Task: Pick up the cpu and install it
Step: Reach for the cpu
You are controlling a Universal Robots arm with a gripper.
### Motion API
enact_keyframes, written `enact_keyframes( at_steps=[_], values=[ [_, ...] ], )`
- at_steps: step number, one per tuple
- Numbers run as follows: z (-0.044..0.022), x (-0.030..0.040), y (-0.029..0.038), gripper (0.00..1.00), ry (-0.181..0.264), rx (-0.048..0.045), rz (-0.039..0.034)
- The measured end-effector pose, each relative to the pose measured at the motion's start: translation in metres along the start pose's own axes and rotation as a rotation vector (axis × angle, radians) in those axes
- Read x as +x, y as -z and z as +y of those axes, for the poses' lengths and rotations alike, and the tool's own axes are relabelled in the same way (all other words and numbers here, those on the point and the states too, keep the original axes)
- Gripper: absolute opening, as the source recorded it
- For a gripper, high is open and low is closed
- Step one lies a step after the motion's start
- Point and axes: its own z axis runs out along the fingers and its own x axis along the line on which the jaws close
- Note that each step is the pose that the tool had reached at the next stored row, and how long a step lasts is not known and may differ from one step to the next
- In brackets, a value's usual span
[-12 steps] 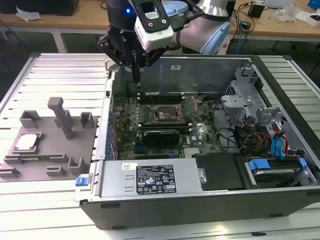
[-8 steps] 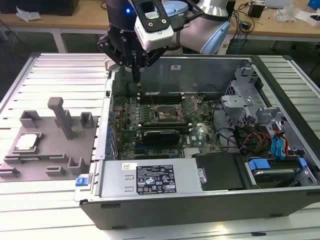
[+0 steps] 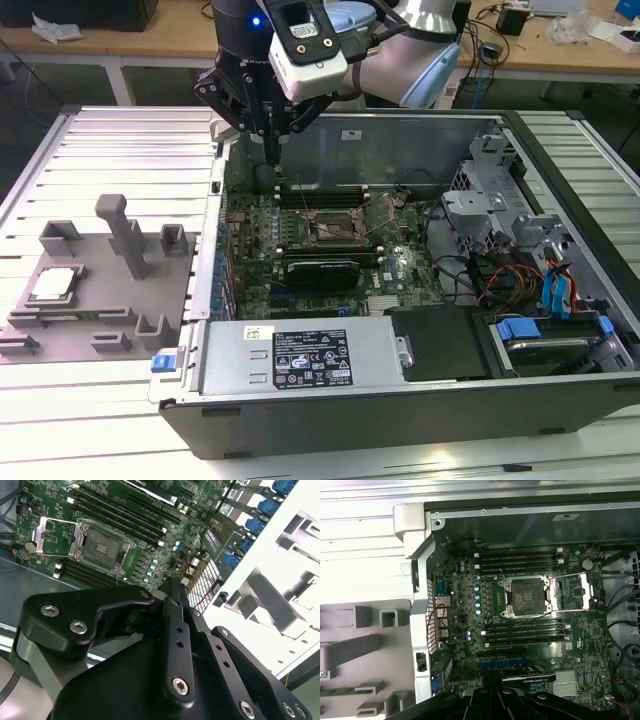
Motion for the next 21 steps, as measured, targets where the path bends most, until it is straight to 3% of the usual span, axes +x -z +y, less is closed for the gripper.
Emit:
enact_keyframes(
  at_steps=[21],
  values=[
    [-0.0016,0.0219,0.0006,0.11,0.0,0.0,-0.0002]
  ],
)
